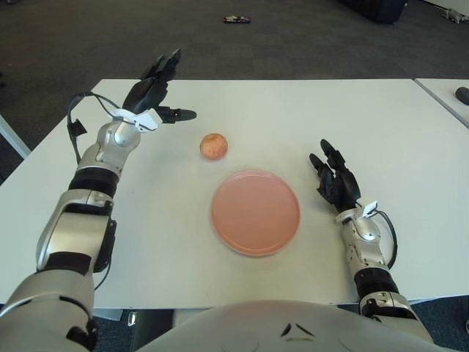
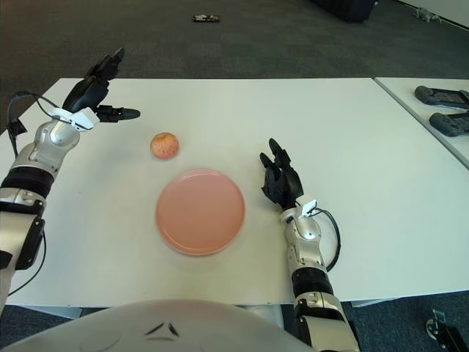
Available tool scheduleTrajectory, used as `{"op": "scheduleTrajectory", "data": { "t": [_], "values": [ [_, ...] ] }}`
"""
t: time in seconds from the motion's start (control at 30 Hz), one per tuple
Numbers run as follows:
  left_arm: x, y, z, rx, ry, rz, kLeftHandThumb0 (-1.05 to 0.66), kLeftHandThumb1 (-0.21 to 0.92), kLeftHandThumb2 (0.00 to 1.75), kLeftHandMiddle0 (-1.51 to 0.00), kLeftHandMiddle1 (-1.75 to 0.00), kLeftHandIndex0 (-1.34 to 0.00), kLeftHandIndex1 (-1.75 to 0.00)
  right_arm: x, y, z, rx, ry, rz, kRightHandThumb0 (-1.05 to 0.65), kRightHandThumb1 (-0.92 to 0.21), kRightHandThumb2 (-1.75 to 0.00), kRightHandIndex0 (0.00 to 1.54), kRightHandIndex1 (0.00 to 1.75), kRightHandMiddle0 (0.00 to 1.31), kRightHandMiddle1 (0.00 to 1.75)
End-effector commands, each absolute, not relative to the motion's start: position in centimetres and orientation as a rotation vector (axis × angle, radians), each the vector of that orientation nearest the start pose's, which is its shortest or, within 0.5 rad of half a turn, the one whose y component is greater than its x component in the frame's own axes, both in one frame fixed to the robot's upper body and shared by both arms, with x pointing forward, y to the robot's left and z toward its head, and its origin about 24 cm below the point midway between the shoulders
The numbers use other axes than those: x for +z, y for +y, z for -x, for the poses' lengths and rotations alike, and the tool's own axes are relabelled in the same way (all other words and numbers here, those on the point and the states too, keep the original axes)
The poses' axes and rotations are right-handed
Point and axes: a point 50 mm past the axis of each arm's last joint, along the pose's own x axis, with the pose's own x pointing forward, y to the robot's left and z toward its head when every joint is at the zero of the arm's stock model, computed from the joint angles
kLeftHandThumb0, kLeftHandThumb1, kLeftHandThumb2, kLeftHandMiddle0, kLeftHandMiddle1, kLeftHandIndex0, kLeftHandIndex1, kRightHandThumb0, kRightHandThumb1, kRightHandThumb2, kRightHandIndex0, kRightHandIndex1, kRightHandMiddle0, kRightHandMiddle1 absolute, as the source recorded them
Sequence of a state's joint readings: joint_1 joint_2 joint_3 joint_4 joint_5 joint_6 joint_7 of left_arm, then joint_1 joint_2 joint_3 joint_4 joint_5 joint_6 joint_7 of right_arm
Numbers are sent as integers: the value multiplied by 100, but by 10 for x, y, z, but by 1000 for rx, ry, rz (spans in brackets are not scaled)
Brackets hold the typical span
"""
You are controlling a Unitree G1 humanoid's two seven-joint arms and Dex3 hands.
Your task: Put the apple into the plate.
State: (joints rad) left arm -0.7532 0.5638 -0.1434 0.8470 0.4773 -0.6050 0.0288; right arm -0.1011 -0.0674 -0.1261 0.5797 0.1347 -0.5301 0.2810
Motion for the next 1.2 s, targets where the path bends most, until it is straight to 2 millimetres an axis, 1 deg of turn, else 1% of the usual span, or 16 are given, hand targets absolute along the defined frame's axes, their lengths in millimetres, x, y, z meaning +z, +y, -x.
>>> {"op": "scheduleTrajectory", "data": {
  "t": [0.0, 0.07, 0.2, 0.3, 0.47, 0.7, 0.87, 0.97, 1.17],
  "values": [
    [163, 215, -375, -232, -404, -1121, -105, 81, 3, 0, 0, -1, -1, -33, -177, -239, 93, 49, -92, -67, -92, -81, 9, 0, 0, 9],
    [164, 214, -377, -249, -383, -1134, -105, 80, 3, 0, 0, -1, -1, -33, -177, -240, 93, 51, -90, -67, -92, -81, 8, 0, 0, 8],
    [158, 195, -391, -308, -279, -1204, -105, 80, 3, 0, 0, 0, 0, -32, -176, -241, 101, 47, -78, -68, -92, -82, 8, 0, 0, 7],
    [153, 189, -395, -331, -250, -1238, -105, 80, 2, 0, 0, 0, 0, -32, -176, -242, 103, 47, -73, -70, -92, -82, 7, 0, 0, 5],
    [142, 183, -397, -385, -202, -1337, -105, 80, 2, 0, 0, 0, 0, -32, -174, -244, 105, 52, -68, -71, -92, -83, 6, 0, 0, 4],
    [132, 178, -399, -429, -138, -1400, -105, 80, 2, 0, 0, 0, 0, -32, -172, -246, 109, 54, -65, -71, -92, -83, 6, 0, 0, 3],
    [124, 174, -400, -505, -63, -1508, -105, 81, 2, 0, 0, 0, 0, -33, -171, -246, 104, 57, -70, -71, -92, -83, 7, 0, 0, 4],
    [120, 172, -400, -536, -35, -1543, -105, 81, 2, 0, 0, 0, 0, -34, -171, -246, 101, 60, -74, -70, -92, -83, 7, 0, 0, 4],
    [106, 163, -398, -586, 0, -1589, -105, 81, 2, 0, 0, 0, 0, -35, -170, -245, 93, 62, -83, -68, -92, -82, 8, 1, 0, 7]
  ]
}}
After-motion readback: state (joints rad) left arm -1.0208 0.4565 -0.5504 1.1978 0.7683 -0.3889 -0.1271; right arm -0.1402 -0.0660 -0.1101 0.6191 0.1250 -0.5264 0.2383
